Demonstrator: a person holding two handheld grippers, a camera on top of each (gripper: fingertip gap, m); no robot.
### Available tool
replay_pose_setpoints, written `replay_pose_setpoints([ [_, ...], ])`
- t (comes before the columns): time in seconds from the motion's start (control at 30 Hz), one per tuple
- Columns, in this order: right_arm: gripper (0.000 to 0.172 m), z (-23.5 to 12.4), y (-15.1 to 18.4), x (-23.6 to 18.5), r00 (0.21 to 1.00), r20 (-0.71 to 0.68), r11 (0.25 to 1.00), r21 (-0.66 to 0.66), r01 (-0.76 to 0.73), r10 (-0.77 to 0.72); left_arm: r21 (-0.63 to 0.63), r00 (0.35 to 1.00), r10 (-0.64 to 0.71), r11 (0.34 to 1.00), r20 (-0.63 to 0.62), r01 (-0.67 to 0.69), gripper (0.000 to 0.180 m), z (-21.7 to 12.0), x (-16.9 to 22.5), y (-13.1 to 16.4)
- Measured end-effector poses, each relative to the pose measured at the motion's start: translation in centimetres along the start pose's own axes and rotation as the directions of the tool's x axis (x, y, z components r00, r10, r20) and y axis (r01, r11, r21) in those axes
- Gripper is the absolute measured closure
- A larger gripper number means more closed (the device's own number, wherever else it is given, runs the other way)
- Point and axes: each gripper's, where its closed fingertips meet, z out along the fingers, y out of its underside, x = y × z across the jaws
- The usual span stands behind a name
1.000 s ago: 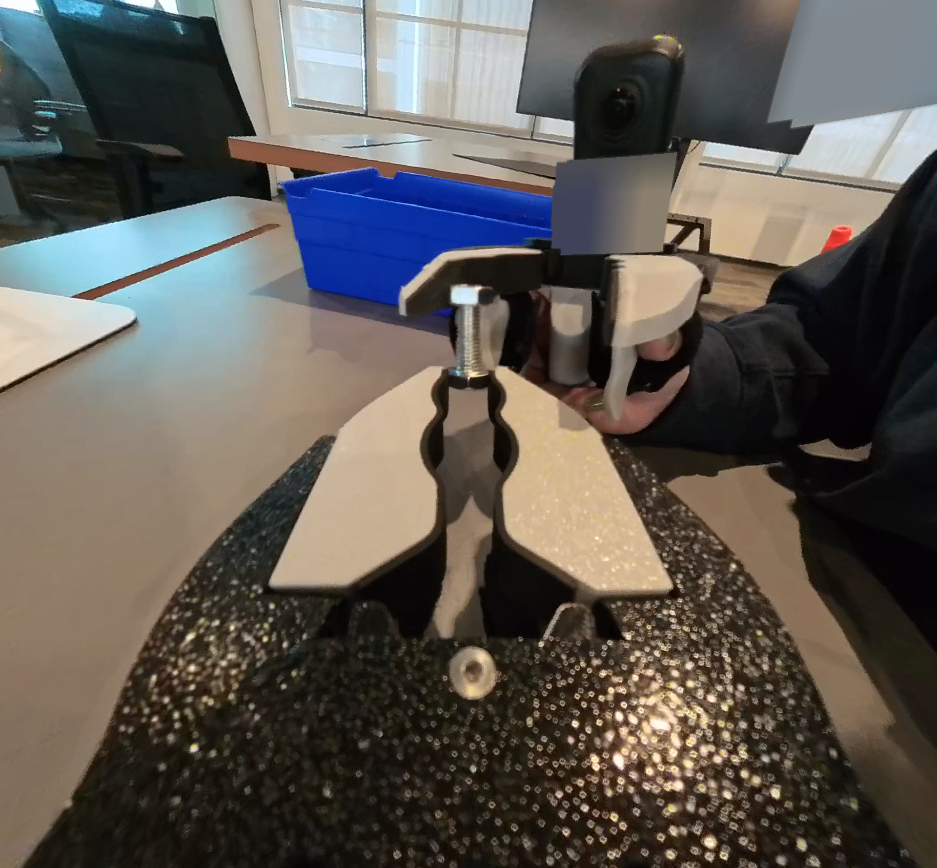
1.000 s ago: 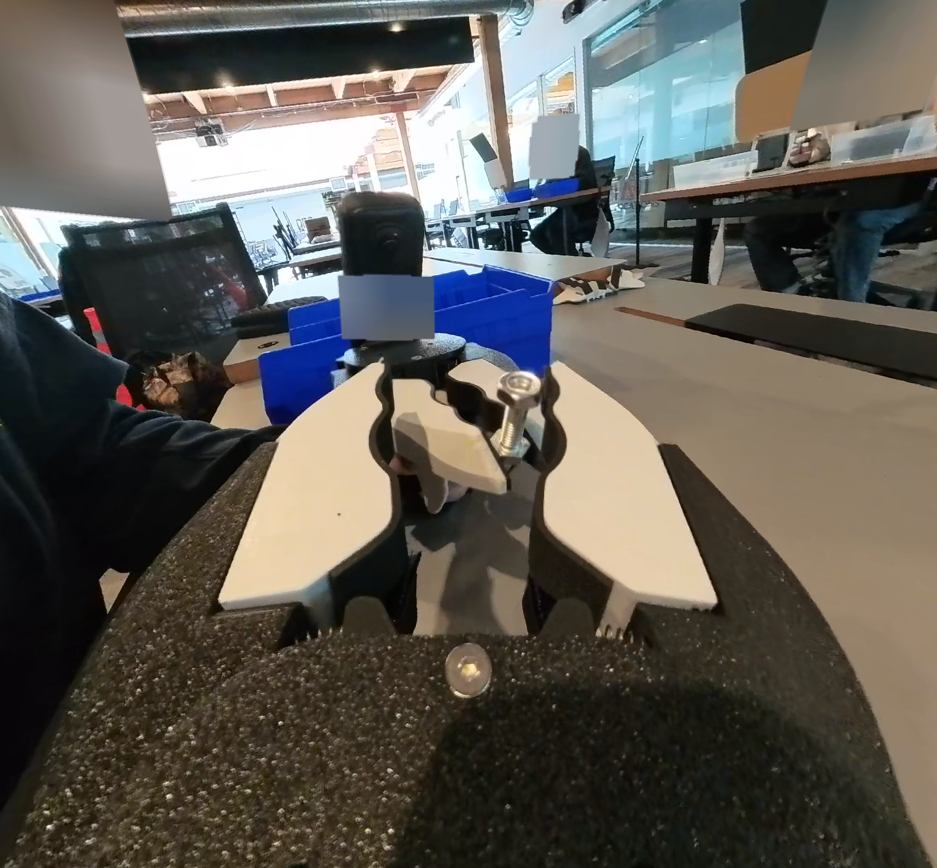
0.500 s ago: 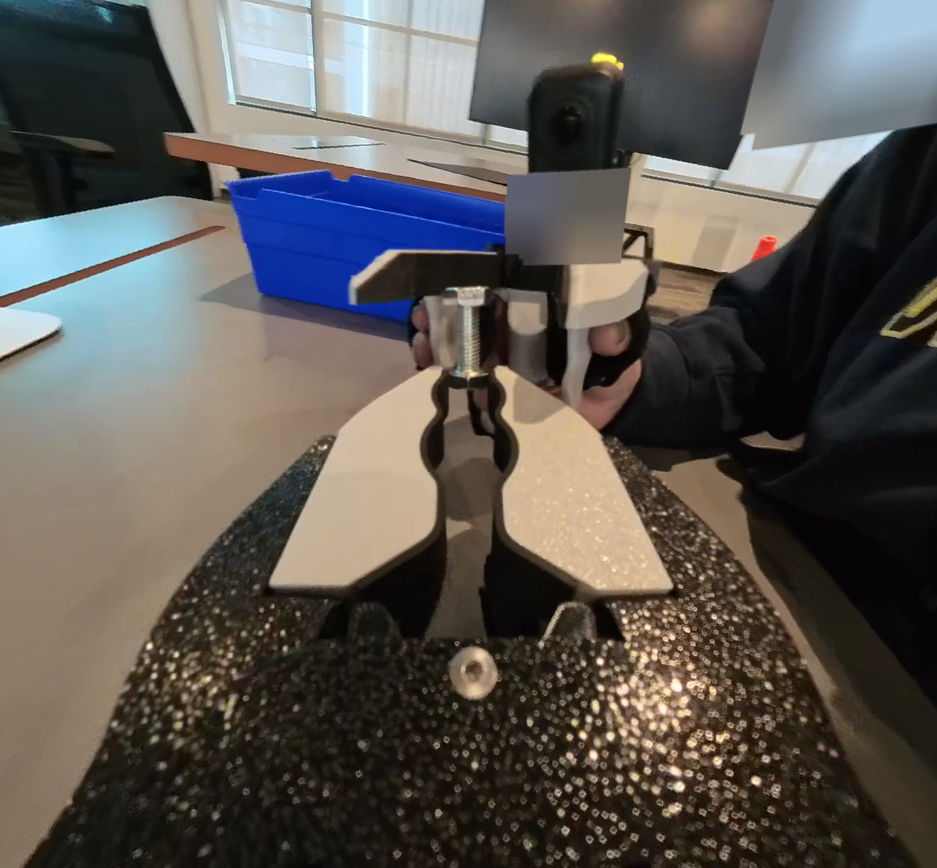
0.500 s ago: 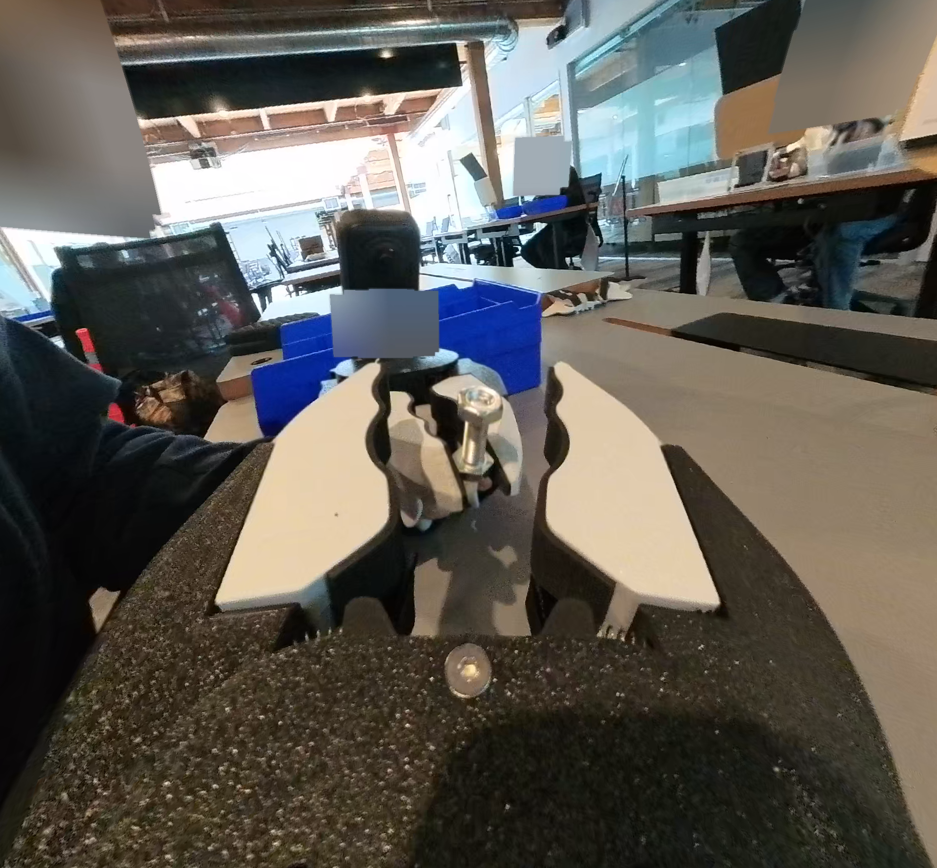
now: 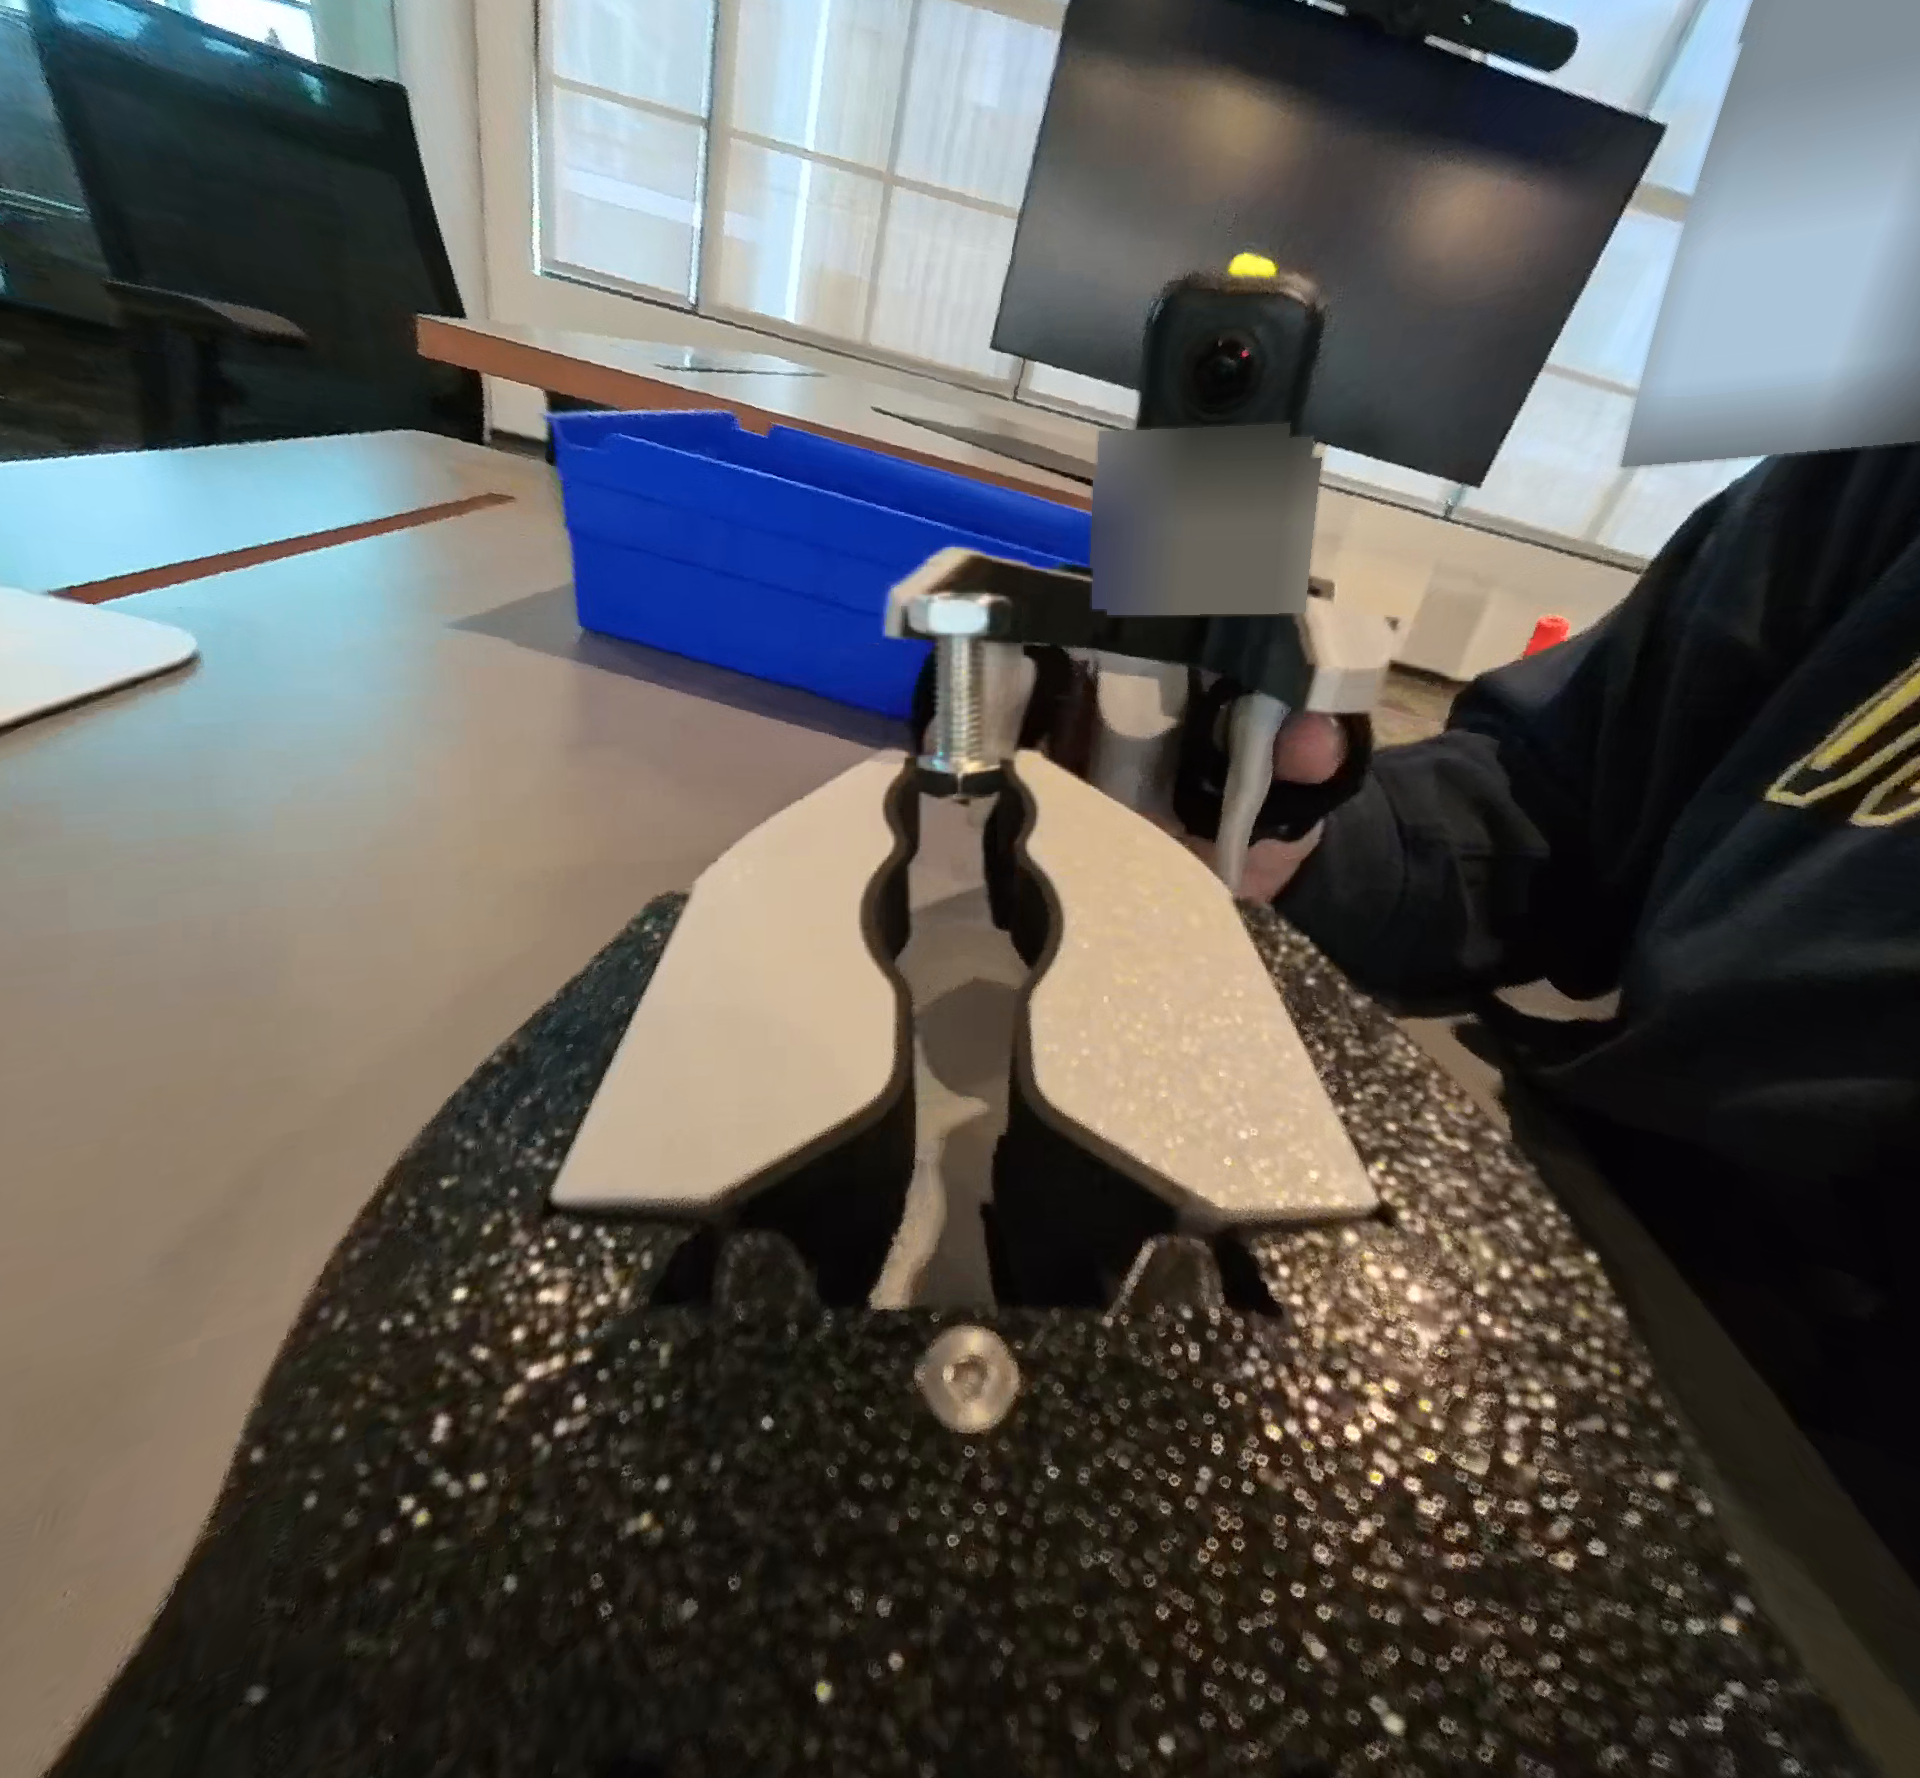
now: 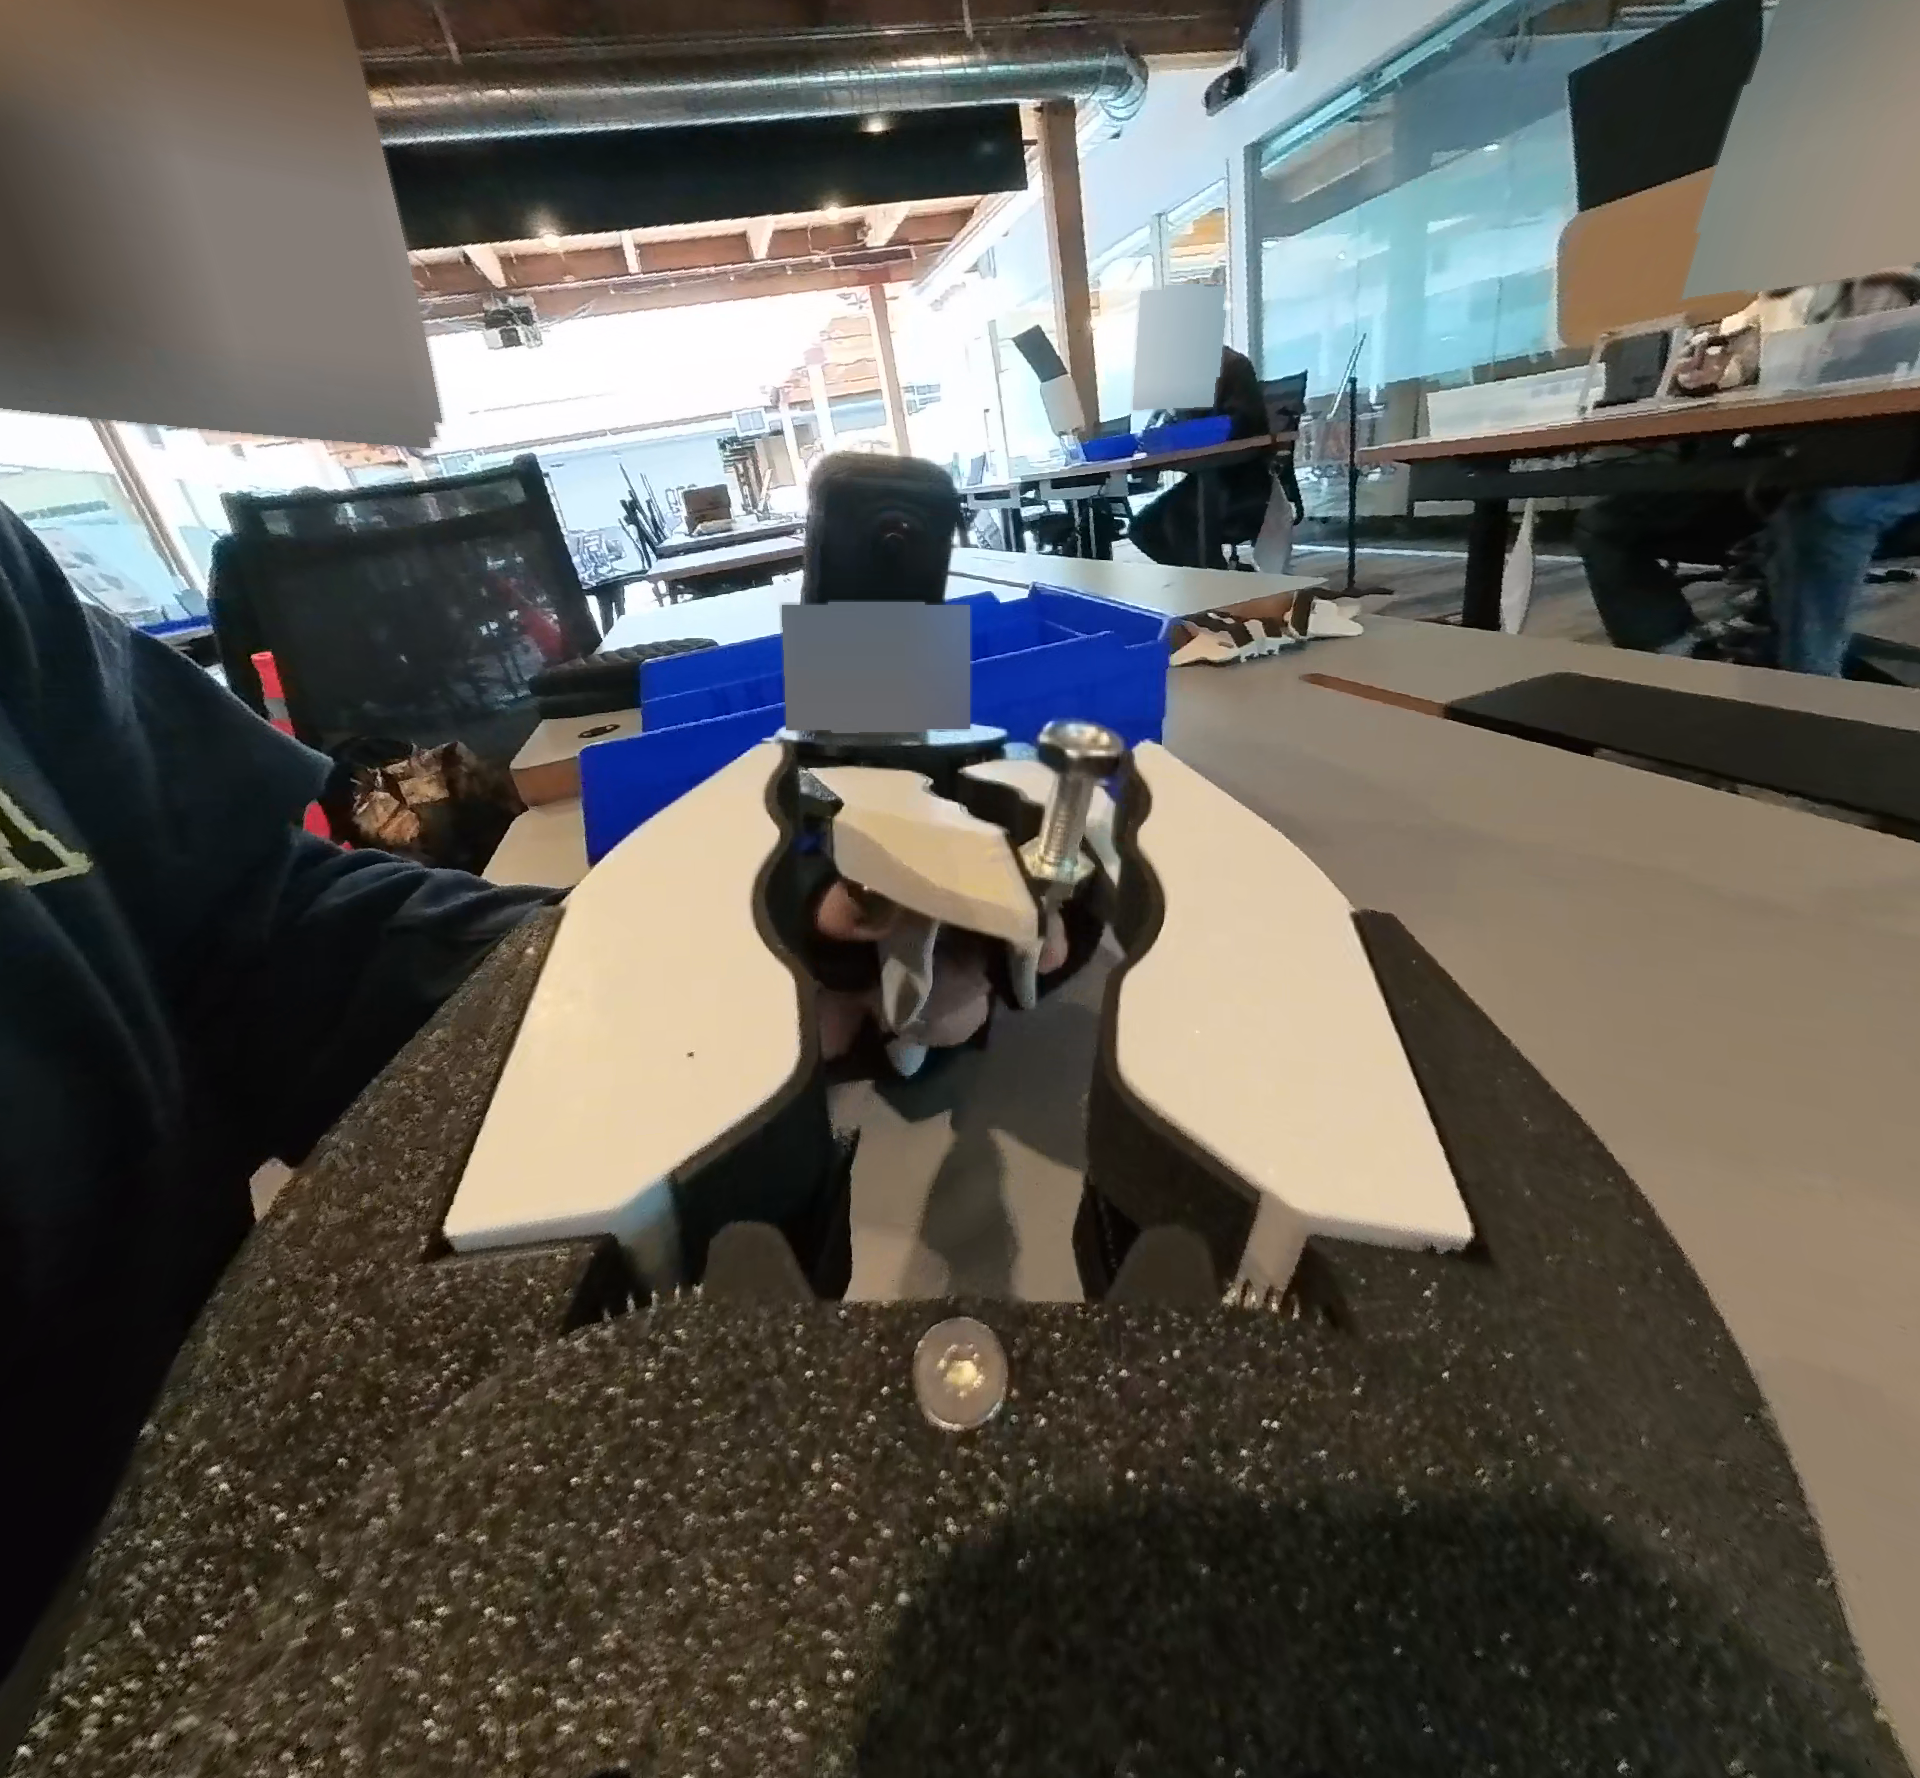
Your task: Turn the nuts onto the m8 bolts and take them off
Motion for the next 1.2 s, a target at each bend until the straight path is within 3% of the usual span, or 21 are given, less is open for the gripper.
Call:
replay_pose_setpoints([
  [0.17,0.118,-0.3,-0.1,0.7,0.999,-0.015,0.999,0.014,-0.044,0.044,0.021,1.0,-0.01,1.0,0.012,0.01,0.167,-0.5,-0.4,-0.3],
  [0.6,0.116,0.3,0.4,-0.6,0.999,0.046,1.0,-0.012,-0.018,0.018,-0.114,0.991,0.019,0.993,-0.134,-0.035,0.167,1.4,2.4,1.7],
  [1.2,0.117,-0.2,0.2,0.3,1.0,0.01,1.0,-0.009,-0.013,0.013,-0.028,1.0,-0.007,1.0,0.006,0.007,0.167,-0.4,-0.3,0.2],
])
